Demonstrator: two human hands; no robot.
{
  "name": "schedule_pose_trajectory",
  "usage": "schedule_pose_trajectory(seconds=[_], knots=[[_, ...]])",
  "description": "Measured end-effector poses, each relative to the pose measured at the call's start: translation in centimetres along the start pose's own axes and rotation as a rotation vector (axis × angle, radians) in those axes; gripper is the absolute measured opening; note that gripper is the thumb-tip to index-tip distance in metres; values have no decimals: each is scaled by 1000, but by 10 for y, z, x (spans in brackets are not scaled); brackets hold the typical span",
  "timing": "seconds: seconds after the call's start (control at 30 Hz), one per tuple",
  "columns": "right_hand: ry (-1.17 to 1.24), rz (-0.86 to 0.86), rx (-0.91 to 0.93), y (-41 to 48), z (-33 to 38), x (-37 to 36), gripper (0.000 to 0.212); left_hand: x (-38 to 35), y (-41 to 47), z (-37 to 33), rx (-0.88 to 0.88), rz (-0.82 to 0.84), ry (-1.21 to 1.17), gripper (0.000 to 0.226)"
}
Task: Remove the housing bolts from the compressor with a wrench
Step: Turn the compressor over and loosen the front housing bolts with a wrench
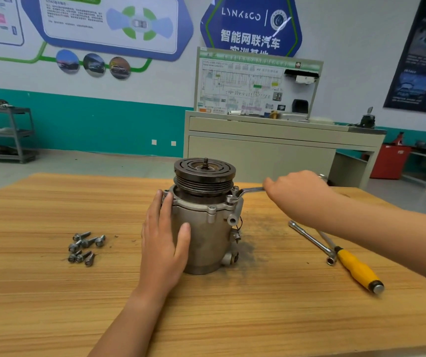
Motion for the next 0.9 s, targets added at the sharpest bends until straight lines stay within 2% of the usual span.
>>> schedule_pose_trajectory(seconds=[0.13,0.3,0.43,0.53,0.57,0.7,0.9], knots=[[97,-193,-12,29,6,-31,45,1,1,3,11,16,-17,51],[316,-327,-108,35,12,-41,36,4,-1,3,26,37,-6,52],[617,-567,-260,3,-21,-30,27,5,-1,1,25,-1,7,52],[736,-632,-224,-30,-30,-18,30,-2,-4,-5,66,-69,14,53],[751,-598,-210,-38,-30,-15,32,-6,-5,-8,82,-82,15,56],[636,-224,-186,-50,-11,-13,37,-9,-7,-10,63,-88,37,58],[508,-85,-199,-49,14,-5,48,3,-6,-2,58,-105,18,53]])
Point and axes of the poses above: each hand's wrist, its own y-axis towards the middle knuckle, its own x-axis out of the back of the hand, z = x × y, the point moved 4 cm from there along y, towards the middle knuckle, and after that the axes turned 5 degrees about z, right-handed, at the moved point
